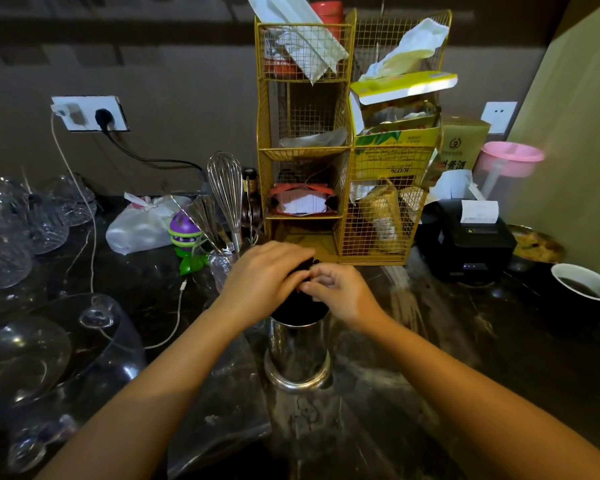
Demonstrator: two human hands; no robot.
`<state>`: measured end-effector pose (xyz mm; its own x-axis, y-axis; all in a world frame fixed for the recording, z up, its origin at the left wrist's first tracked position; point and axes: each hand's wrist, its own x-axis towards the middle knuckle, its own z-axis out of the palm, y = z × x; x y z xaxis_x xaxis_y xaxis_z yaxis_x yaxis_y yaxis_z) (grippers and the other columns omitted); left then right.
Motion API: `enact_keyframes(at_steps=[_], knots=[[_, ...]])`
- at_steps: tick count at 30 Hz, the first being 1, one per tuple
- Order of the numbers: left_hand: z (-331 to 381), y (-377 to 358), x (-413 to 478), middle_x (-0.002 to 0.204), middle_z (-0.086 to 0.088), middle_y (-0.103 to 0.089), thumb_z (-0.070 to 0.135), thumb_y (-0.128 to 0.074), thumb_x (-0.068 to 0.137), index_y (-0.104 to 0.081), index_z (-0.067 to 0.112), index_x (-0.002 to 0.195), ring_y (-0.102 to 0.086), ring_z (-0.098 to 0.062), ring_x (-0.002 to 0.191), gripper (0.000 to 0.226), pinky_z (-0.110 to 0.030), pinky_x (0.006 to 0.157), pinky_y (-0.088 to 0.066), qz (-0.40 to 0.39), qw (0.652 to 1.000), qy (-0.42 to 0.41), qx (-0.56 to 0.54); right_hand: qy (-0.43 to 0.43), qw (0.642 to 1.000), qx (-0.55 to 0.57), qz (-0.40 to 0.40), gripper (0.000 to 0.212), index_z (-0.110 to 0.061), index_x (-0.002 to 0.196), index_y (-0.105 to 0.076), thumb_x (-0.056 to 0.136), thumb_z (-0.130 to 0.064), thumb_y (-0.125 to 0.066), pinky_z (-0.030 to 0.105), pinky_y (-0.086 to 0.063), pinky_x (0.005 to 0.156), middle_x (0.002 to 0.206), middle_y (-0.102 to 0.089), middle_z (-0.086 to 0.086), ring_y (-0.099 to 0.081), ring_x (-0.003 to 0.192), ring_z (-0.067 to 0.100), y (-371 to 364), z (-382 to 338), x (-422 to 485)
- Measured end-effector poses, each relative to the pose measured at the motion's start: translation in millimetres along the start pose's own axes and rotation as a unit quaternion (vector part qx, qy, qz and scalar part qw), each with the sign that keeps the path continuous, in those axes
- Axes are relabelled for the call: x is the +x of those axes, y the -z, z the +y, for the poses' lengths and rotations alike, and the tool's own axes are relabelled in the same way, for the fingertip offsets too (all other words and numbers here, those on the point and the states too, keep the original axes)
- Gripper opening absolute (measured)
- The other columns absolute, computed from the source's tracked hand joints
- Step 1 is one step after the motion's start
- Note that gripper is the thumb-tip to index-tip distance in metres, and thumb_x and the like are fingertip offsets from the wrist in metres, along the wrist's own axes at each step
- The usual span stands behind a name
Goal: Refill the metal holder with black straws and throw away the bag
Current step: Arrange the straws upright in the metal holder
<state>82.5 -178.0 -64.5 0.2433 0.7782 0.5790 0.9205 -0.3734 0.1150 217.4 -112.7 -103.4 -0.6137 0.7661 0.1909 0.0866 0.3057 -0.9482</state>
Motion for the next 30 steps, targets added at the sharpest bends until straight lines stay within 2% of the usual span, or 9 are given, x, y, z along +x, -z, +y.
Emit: enact_keyframes(at_steps=[4,9,12,16,19,21,23,27,30], knots=[[-3,-10,-14,0.094,-0.013,-0.072,0.019,-0.058,0.080,-0.067,0.008,0.097,-0.067,-0.027,0.084,0.022,-0.039,0.069,-0.056,-0.029,0.996,-0.027,0.076,-0.020,1.000,-0.006,0.008,0.009,0.004,0.086,-0.063,0.081,0.003,-0.055,0.006,-0.045,0.059,0.068,-0.061,-0.005,-0.058,0.059,-0.011,-7,15,-3],[-5,-17,-25,0.095,-0.015,-0.071,0.014,-0.064,0.076,-0.066,0.007,0.099,-0.067,-0.030,0.085,0.024,-0.039,0.067,-0.056,-0.044,0.992,-0.041,0.109,-0.010,0.999,-0.029,0.011,0.013,0.005,0.088,-0.064,0.077,0.006,-0.059,0.009,-0.046,0.071,0.081,-0.063,0.006,-0.058,0.064,-0.011,-11,15,-6],[-5,-14,-24,0.100,-0.014,-0.070,0.018,-0.058,0.079,-0.065,0.008,0.101,-0.065,-0.029,0.091,0.025,-0.041,0.075,-0.053,-0.054,0.995,-0.017,0.076,-0.019,0.999,-0.030,0.000,0.024,0.005,0.100,-0.061,0.077,0.008,-0.058,0.005,-0.045,0.069,0.089,-0.059,0.009,-0.056,0.072,-0.004,-8,7,-7],[-14,-2,-6,0.108,-0.012,-0.067,0.018,-0.053,0.086,-0.063,0.008,0.105,-0.058,-0.021,0.099,0.024,-0.034,0.089,-0.044,-0.031,0.991,0.092,-0.087,-0.026,0.999,-0.046,-0.001,0.028,0.002,0.105,-0.058,0.078,0.006,-0.058,0.016,-0.051,0.074,0.094,-0.060,0.010,-0.059,0.086,0.017,15,-12,-6],[-23,11,17,0.100,-0.003,-0.065,0.014,-0.057,0.082,-0.063,0.009,0.104,-0.057,-0.003,0.085,0.023,-0.013,0.081,-0.044,-0.054,0.961,0.166,-0.217,-0.016,0.998,-0.051,0.030,0.019,-0.009,0.091,-0.059,0.078,0.005,-0.060,0.021,-0.052,0.069,0.084,-0.061,0.006,-0.058,0.074,0.016,39,-20,-3],[-27,15,31,0.099,-0.002,-0.065,0.014,-0.059,0.081,-0.063,0.010,0.105,-0.058,-0.005,0.084,0.024,-0.021,0.084,-0.047,-0.094,0.956,0.178,-0.215,-0.026,0.996,-0.075,0.034,0.022,-0.016,0.084,-0.057,0.077,0.004,-0.061,0.027,-0.050,0.069,0.076,-0.057,0.001,-0.055,0.069,0.017,51,-18,-1],[-29,13,44,0.108,-0.007,-0.065,0.014,-0.060,0.080,-0.062,0.009,0.106,-0.057,-0.014,0.097,0.027,-0.033,0.093,-0.044,-0.154,0.953,0.178,-0.190,-0.049,0.994,-0.093,0.032,0.029,-0.023,0.079,-0.053,0.074,0.004,-0.064,0.031,-0.049,0.069,0.072,-0.054,-0.001,-0.053,0.064,0.016,58,-13,0],[-30,-1,64,0.115,-0.010,-0.063,0.013,-0.060,0.080,-0.059,0.009,0.111,-0.054,-0.019,0.106,0.031,-0.027,0.090,-0.039,-0.239,0.947,0.160,-0.142,-0.086,0.993,-0.080,0.013,0.034,-0.027,0.076,-0.051,0.071,0.003,-0.068,0.016,-0.047,0.050,0.069,-0.051,-0.003,-0.052,0.045,-0.002,58,0,0],[-33,-9,73,0.116,-0.011,-0.062,0.012,-0.059,0.081,-0.059,0.008,0.110,-0.054,-0.019,0.106,0.029,-0.027,0.089,-0.038,-0.267,0.940,0.164,-0.134,-0.093,0.992,-0.085,0.011,0.031,-0.027,0.076,-0.053,0.071,-0.002,-0.070,0.012,-0.047,0.043,0.071,-0.050,-0.003,-0.052,0.047,-0.001,54,8,2]])
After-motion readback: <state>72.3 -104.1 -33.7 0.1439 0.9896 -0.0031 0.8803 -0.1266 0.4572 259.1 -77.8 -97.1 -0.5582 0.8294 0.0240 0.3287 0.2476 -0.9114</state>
